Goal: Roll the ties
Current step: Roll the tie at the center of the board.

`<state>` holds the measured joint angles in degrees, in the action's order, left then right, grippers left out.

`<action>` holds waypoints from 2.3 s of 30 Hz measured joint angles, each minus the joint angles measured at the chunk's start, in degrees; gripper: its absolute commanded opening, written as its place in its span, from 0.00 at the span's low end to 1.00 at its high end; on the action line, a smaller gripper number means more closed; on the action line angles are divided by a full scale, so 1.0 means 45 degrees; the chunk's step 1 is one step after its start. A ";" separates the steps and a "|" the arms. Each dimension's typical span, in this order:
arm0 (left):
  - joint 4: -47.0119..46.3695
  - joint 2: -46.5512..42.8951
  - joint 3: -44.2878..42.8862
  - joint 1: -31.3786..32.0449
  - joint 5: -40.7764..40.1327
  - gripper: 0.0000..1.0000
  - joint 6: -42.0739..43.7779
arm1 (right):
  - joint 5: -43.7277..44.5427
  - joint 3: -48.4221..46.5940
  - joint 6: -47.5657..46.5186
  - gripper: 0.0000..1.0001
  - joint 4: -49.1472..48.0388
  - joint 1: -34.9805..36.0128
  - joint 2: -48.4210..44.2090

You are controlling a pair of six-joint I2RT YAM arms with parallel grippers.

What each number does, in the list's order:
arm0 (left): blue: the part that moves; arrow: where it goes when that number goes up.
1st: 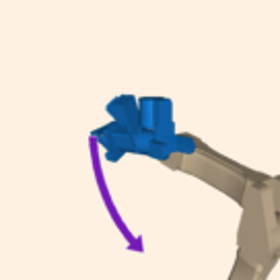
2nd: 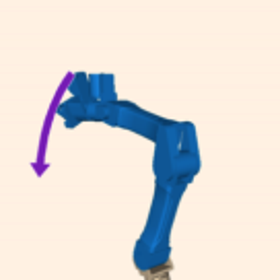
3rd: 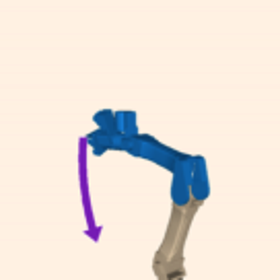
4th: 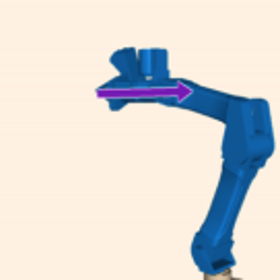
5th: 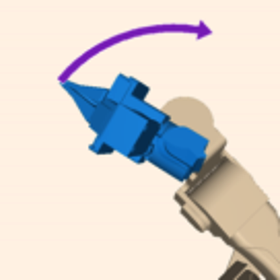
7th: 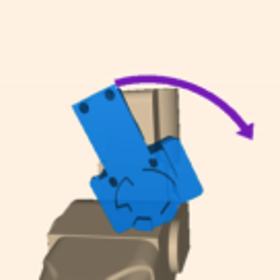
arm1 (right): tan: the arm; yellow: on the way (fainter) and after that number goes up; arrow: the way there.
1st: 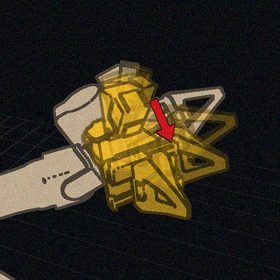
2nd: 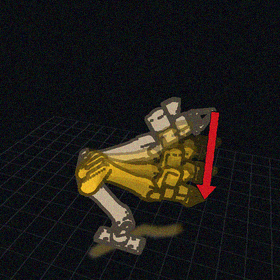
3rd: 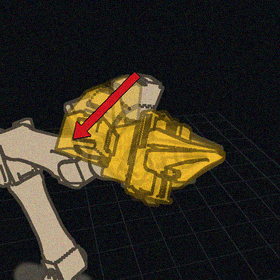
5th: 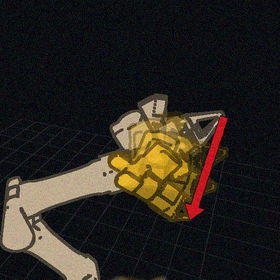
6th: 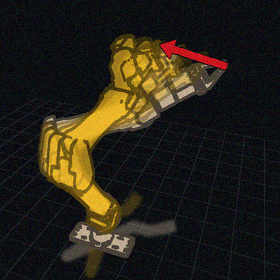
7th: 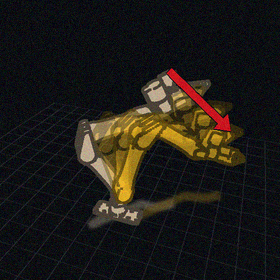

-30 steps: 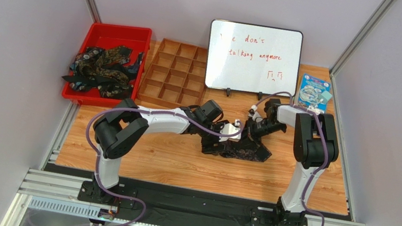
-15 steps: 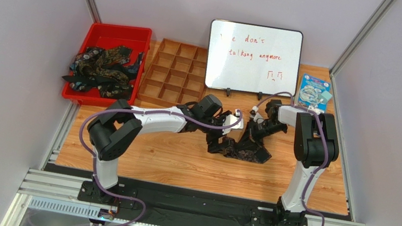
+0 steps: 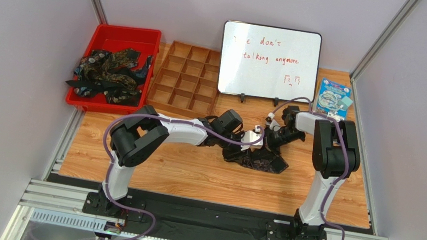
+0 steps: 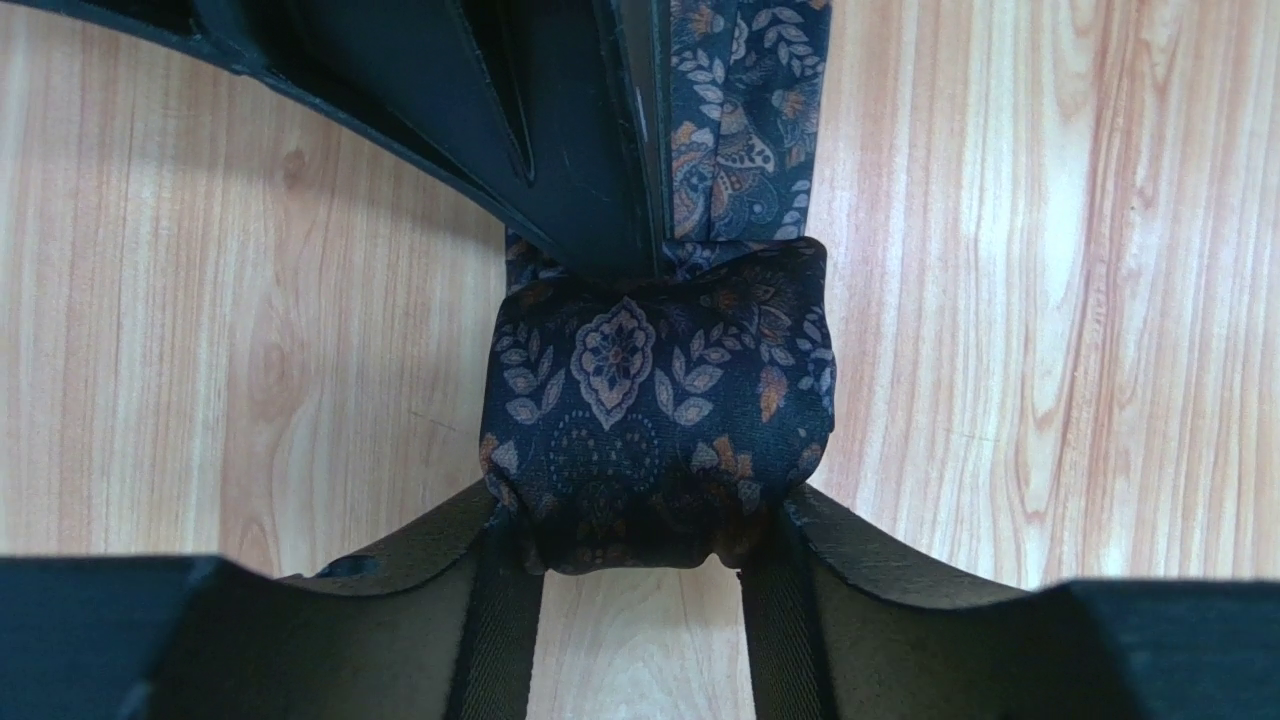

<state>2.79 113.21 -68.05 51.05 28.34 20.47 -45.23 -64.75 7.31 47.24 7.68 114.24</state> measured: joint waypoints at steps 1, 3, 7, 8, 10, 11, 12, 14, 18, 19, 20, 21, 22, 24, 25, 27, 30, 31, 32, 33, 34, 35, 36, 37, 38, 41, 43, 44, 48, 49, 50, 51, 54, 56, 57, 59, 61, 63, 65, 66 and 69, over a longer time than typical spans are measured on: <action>0.0010 0.0000 -0.0005 0.0053 -0.0126 0.44 0.0049 | 0.0024 0.0000 -0.0019 0.00 -0.0005 -0.0005 -0.0019; 0.0049 0.0000 -0.0010 0.0092 -0.0291 0.39 0.0097 | 0.0058 0.0005 -0.0039 0.00 -0.0005 0.0000 -0.0053; 0.0131 -0.0019 -0.0010 0.0180 -0.0549 0.37 0.0243 | 0.0233 -0.0010 -0.0316 0.34 0.0073 -0.0049 -0.0223; 0.0165 -0.0034 -0.0010 0.0199 -0.0622 0.37 0.0272 | 0.0321 -0.0053 -0.0398 0.39 0.0151 -0.0073 -0.0291; 0.0257 -0.0068 -0.0010 0.0248 -0.0801 0.37 0.0389 | 0.0452 -0.0204 -0.0670 0.48 0.0452 -0.0209 -0.0471; 0.0296 -0.0087 -0.0005 0.0248 -0.0889 0.37 0.0427 | 0.0500 -0.0306 -0.0777 0.49 0.0631 -0.0316 -0.0578; 0.0340 -0.0112 0.0000 0.0248 -0.0942 0.37 0.0447 | 0.0515 -0.0398 -0.0865 0.51 0.0758 -0.0413 -0.0680; 0.0491 -0.0170 0.0015 0.0277 -0.1107 0.37 0.0500 | 0.0466 -0.0583 -0.1044 0.54 0.1098 -0.0602 -0.1020; 0.0612 -0.0204 0.0010 0.0316 -0.1311 0.37 0.0539 | 0.0049 -0.0612 -0.1171 0.54 0.1681 -0.0719 -0.1783; 0.0622 -0.0204 0.0005 0.0321 -0.1341 0.37 0.0549 | -0.0083 -0.0612 -0.1166 0.55 0.1763 -0.0685 -0.1904; 0.0646 -0.0204 -0.0010 0.0321 -0.1360 0.37 0.0559 | -0.0228 -0.0607 -0.1161 0.55 0.1821 -0.0622 -0.2016; 0.0661 -0.0204 -0.0015 0.0325 -0.1375 0.37 0.0578 | -0.0335 -0.0597 -0.1156 0.55 0.1836 -0.0544 -0.2055; 0.0685 -0.0204 -0.0034 0.0325 -0.1384 0.38 0.0588 | -0.0413 -0.0593 -0.1122 0.55 0.1836 -0.0457 -0.2059; 0.0865 -0.0204 -0.0121 0.0330 -0.1443 0.38 0.0631 | -0.0481 -0.0529 -0.1015 0.54 0.1792 -0.0243 -0.2055; 0.0952 -0.0204 -0.0160 0.0330 -0.1472 0.39 0.0646 | -0.0520 -0.0495 -0.0957 0.53 0.1773 -0.0141 -0.2055; 0.1035 -0.0204 -0.0189 0.0330 -0.1486 0.40 0.0670 | -0.0544 -0.0437 -0.0903 0.48 0.1676 0.0034 -0.1996; 0.1098 -0.0204 -0.0204 0.0330 -0.1511 0.42 0.0680 | -0.0529 -0.0427 -0.0865 0.37 0.1477 0.0204 -0.1583; 0.1103 -0.0204 -0.0209 0.0330 -0.1511 0.42 0.0680 | -0.0529 -0.0427 -0.0850 0.31 0.1428 0.0223 -0.1331; 0.1112 -0.0204 -0.0214 0.0330 -0.1515 0.43 0.0675 | -0.0534 -0.0427 -0.0865 0.26 0.1379 0.0223 -0.1117; 0.1122 -0.0204 -0.0214 0.0330 -0.1520 0.43 0.0680 | -0.0607 -0.0427 -0.0801 0.14 0.1345 0.0223 -0.0884; 0.1137 -0.0204 -0.0223 0.0330 -0.1520 0.43 0.0680 | -0.0724 -0.0427 -0.0743 0.08 0.1341 0.0223 -0.0719; 0.1146 -0.0204 -0.0223 0.0330 -0.1520 0.43 0.0675 | -0.0840 -0.0427 -0.0685 0.00 0.1341 0.0219 -0.0631; 0.1146 -0.0204 -0.0223 0.0330 -0.1520 0.44 0.0675 | -0.0933 -0.0432 -0.0612 0.00 0.1355 0.0214 -0.0602; 0.1146 -0.0204 -0.0223 0.0330 -0.1520 0.48 0.0675 | -0.0962 -0.0432 -0.0612 0.00 0.1360 0.0204 -0.0597; 0.1146 -0.0204 -0.0223 0.0330 -0.1520 0.52 0.0670 | -0.0971 -0.0437 -0.0617 0.00 0.1375 0.0194 -0.0597; 0.1137 -0.0209 -0.0223 0.0325 -0.1520 0.70 0.0651 | -0.0957 -0.0437 -0.0641 0.00 0.1379 0.0155 -0.0593; 0.1146 -0.0306 -0.0170 0.0282 -0.1515 0.83 0.0554 | -0.0889 -0.0432 -0.0719 0.00 0.1389 0.0073 -0.0568; 0.1151 -0.0423 -0.0058 0.0214 -0.1481 0.91 0.0427 | -0.0845 -0.0427 -0.0777 0.00 0.1404 0.0024 -0.0539; 0.1234 -0.1486 0.0534 -0.0287 -0.1229 0.99 -0.0160 | -0.0758 -0.0364 -0.0957 0.00 0.1501 -0.0219 -0.0384; 0.1224 -0.1967 0.0685 -0.0418 -0.1175 1.00 -0.0253 | -0.0714 -0.0359 -0.1025 0.00 0.1530 -0.0267 -0.0374; 0.1229 -0.2506 0.0801 -0.0549 -0.1122 0.99 -0.0301 | -0.0665 -0.0359 -0.1156 0.00 0.1540 -0.0321 -0.0355; 0.1234 -0.2987 0.0850 -0.0631 -0.1088 0.99 -0.0330 | -0.0646 -0.0359 -0.1229 0.00 0.1545 -0.0340 -0.0325; 0.0962 -0.4566 0.0889 -0.0670 -0.1054 1.00 -0.0452 | -0.0617 -0.0359 -0.1477 0.00 0.1588 -0.0398 -0.0219; 0.0238 -0.5595 0.1195 -0.0636 -0.1054 1.00 -0.0690 | -0.0544 -0.0359 -0.1656 0.00 0.1632 -0.0432 -0.0214; -0.0107 -0.6033 0.1438 -0.0636 -0.1049 0.99 -0.0860 | -0.0525 -0.0359 -0.1724 0.00 0.1642 -0.0437 -0.0214; -0.0413 -0.6431 0.1710 -0.0641 -0.1088 0.99 -0.1122 | -0.0515 -0.0359 -0.1860 0.00 0.1647 -0.0437 -0.0160; -0.0282 -0.6169 0.1554 -0.0748 -0.0865 0.99 -0.1137 | -0.0505 -0.0379 -0.1996 0.00 0.1681 -0.0442 0.0000; 0.0253 -0.5377 0.1093 -0.1039 -0.0209 1.00 -0.1151 | -0.0471 -0.0486 -0.2132 0.00 0.1753 -0.0432 0.0355; 0.0233 -0.4789 0.1112 -0.1229 0.0015 0.99 -0.1078 | -0.0510 -0.0617 -0.2336 0.00 0.1841 -0.0384 0.0777; 0.0083 -0.4721 0.1491 -0.1316 -0.0015 0.99 -0.0996 | -0.0544 -0.0729 -0.2424 0.00 0.1899 -0.0364 0.0850; -0.0918 -0.4925 0.2895 -0.1214 0.0068 0.97 -0.0699 | -0.0554 -0.0947 -0.2497 0.00 0.1977 -0.0131 0.1005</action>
<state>-1.34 91.05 -55.02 45.58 28.64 17.32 -47.72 -69.01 -3.92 56.14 7.09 118.76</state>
